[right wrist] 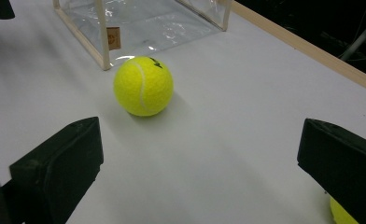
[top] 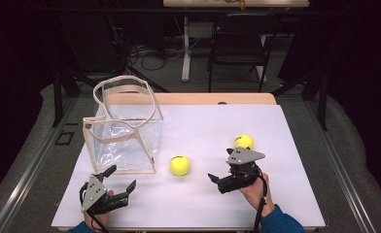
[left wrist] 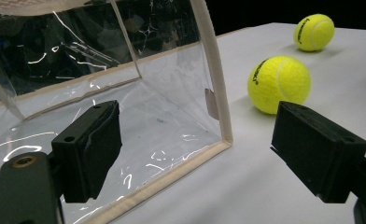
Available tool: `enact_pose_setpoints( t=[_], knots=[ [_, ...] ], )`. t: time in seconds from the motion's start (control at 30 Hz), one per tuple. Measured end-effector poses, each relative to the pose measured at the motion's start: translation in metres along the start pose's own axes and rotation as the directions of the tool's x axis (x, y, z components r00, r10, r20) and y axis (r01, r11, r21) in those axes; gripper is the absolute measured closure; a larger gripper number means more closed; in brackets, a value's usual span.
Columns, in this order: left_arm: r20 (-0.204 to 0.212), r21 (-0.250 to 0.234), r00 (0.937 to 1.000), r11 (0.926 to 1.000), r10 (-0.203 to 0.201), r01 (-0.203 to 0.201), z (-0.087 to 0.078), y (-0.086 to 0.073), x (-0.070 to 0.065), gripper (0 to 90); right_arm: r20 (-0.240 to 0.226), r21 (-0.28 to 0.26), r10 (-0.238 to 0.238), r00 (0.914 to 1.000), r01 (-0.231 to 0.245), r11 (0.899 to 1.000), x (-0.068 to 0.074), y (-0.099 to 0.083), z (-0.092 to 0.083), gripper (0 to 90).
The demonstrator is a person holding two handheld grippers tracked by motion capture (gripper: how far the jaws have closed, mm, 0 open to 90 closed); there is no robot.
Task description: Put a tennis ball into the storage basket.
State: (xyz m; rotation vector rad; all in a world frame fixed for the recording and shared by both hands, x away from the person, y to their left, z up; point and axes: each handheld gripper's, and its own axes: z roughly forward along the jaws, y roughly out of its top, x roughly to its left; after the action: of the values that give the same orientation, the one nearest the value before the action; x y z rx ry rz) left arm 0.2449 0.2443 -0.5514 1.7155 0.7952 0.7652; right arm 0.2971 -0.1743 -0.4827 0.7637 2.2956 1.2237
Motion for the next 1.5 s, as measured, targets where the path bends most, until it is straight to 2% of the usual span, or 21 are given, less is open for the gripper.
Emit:
enact_pose_setpoints(
  t=[0.27, 0.7, 0.97, 1.2, 1.5],
  knots=[
    [0.002, -0.005, 1.0000, 1.0000, -0.004, 0.004, -0.001, 0.000, -0.001, 15.8, -0.046, 0.025, -0.026, 0.9986, 0.027, 0.999, 0.000, 0.014, 0.014, 0.0],
    [-0.003, -0.008, 0.9999, 0.9999, -0.012, 0.012, -0.001, 0.000, 0.000, 15.8, -0.088, 0.059, -0.052, 0.9948, 0.057, 0.997, 0.002, 0.027, 0.031, 0.0],
    [0.001, -0.010, 1.0000, 0.9999, -0.004, 0.004, 0.000, 0.001, 0.000, 15.8, -0.107, 0.085, -0.047, 0.9932, 0.057, 0.995, 0.000, 0.032, 0.045, 0.0],
    [-0.012, -0.014, 0.9999, 0.9999, 0.000, 0.000, 0.000, 0.001, 0.000, 15.8, -0.120, 0.106, -0.035, 0.9922, 0.048, 0.993, -0.004, 0.034, 0.056, 0.0],
    [-0.023, -0.029, 0.9997, 0.9995, 0.009, -0.009, -0.003, 0.002, -0.002, 15.8, -0.140, 0.131, -0.045, 0.9892, 0.063, 0.989, -0.004, 0.039, 0.068, 0.0]
  ],
)
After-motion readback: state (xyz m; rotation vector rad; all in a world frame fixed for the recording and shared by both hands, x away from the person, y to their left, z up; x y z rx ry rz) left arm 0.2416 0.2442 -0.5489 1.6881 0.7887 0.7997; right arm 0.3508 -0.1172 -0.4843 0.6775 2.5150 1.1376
